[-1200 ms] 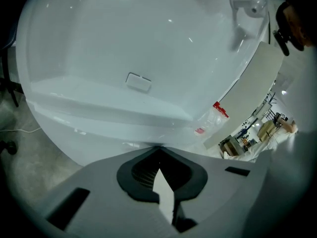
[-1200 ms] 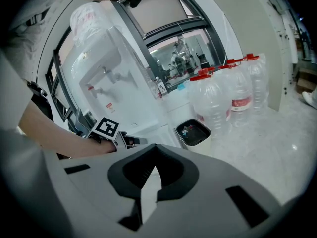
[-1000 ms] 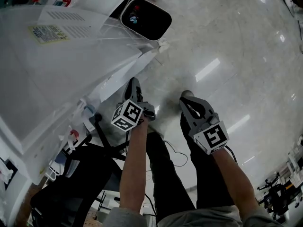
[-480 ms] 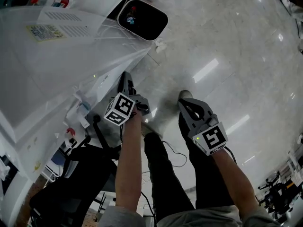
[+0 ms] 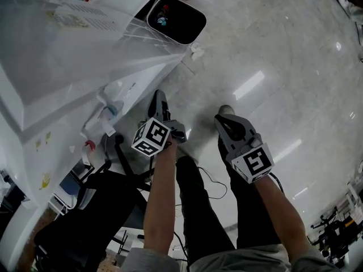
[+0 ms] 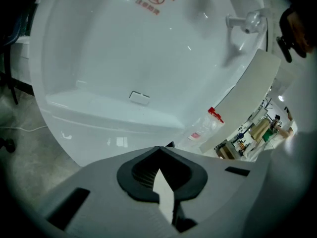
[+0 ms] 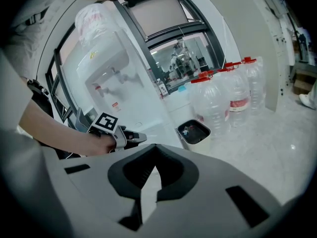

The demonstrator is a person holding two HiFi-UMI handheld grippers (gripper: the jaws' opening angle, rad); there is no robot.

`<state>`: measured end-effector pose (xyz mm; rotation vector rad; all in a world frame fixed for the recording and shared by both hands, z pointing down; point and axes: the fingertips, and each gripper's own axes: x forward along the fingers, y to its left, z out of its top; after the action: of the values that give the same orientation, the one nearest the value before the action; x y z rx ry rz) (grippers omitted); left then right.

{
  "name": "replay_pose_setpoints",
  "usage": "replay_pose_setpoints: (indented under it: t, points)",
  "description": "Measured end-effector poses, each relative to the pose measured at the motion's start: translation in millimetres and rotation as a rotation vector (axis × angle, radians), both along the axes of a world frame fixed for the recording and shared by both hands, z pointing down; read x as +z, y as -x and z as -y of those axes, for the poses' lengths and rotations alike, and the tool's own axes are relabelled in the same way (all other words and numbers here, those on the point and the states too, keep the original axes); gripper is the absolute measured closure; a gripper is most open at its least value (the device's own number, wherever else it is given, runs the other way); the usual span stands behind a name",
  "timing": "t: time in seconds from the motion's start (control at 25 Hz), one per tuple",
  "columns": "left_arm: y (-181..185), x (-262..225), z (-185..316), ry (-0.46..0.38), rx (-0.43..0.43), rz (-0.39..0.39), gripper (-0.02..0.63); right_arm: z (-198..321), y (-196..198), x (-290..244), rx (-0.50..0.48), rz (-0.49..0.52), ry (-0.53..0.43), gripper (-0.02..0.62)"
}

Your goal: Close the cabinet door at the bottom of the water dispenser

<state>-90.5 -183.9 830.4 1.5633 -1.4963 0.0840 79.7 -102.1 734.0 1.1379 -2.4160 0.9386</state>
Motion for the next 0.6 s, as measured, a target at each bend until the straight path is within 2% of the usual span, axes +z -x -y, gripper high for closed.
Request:
replay_pose_setpoints:
  t: [0.2,0.6]
  points:
    - [-2,-19,-36,-0.026,0.075,0.028,0.598,-18,18,-4,-0.016,0.000,-0.001,0.586]
    - [20,-70,-100,-0.092,0.098,0.013,0.598,-62,64,-16,-0.009,0.029,-0.026,0.588]
